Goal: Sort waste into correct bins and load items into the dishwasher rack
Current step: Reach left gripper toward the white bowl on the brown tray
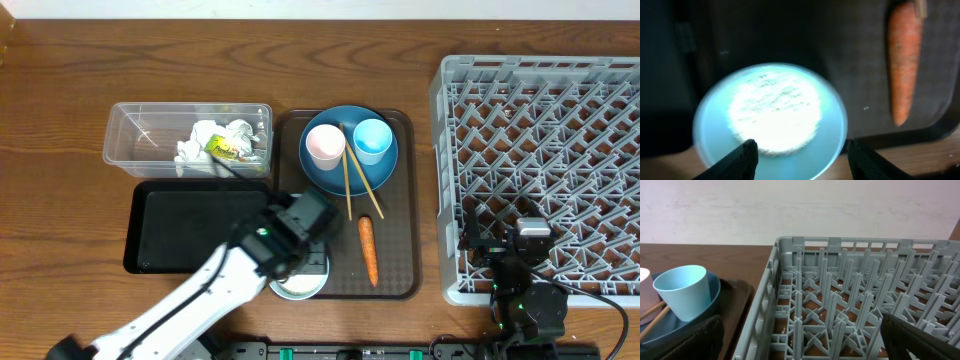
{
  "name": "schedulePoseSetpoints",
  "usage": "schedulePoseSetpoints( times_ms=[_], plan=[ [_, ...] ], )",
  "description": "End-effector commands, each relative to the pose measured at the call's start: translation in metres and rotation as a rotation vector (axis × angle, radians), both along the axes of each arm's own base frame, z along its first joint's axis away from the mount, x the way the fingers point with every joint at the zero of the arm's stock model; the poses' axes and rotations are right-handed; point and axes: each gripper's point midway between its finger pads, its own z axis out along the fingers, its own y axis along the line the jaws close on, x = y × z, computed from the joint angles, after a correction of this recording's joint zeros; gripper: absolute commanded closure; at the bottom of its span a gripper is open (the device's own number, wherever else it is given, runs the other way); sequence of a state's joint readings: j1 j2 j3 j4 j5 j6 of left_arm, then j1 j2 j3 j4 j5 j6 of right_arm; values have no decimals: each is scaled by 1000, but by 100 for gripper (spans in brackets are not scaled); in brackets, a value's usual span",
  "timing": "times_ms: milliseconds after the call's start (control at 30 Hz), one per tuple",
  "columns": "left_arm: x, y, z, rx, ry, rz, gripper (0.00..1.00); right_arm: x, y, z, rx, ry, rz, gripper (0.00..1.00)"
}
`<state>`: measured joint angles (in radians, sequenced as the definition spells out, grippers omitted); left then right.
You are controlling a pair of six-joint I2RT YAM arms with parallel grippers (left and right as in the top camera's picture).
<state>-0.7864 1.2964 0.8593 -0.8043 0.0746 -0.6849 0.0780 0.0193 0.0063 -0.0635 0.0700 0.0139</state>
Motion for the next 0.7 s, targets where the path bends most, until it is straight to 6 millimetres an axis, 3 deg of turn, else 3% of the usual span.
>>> schedulePoseSetpoints(
  times_ms=[0,100,333,667],
  plan=[
    [-2,-10,-14,21,14,4,39,0,-3,-1,-8,4,-13,1],
    [-3,-19,-26,36,27,-20,40,0,-3,-1,-8,4,-13,1],
    [-10,-18,-51,105,88,-30,40,0,-3,-1,-8,4,-13,1],
    [-12,-24,-60,108,109,-42,58,0,-3,-1,-8,4,-13,1]
  ],
)
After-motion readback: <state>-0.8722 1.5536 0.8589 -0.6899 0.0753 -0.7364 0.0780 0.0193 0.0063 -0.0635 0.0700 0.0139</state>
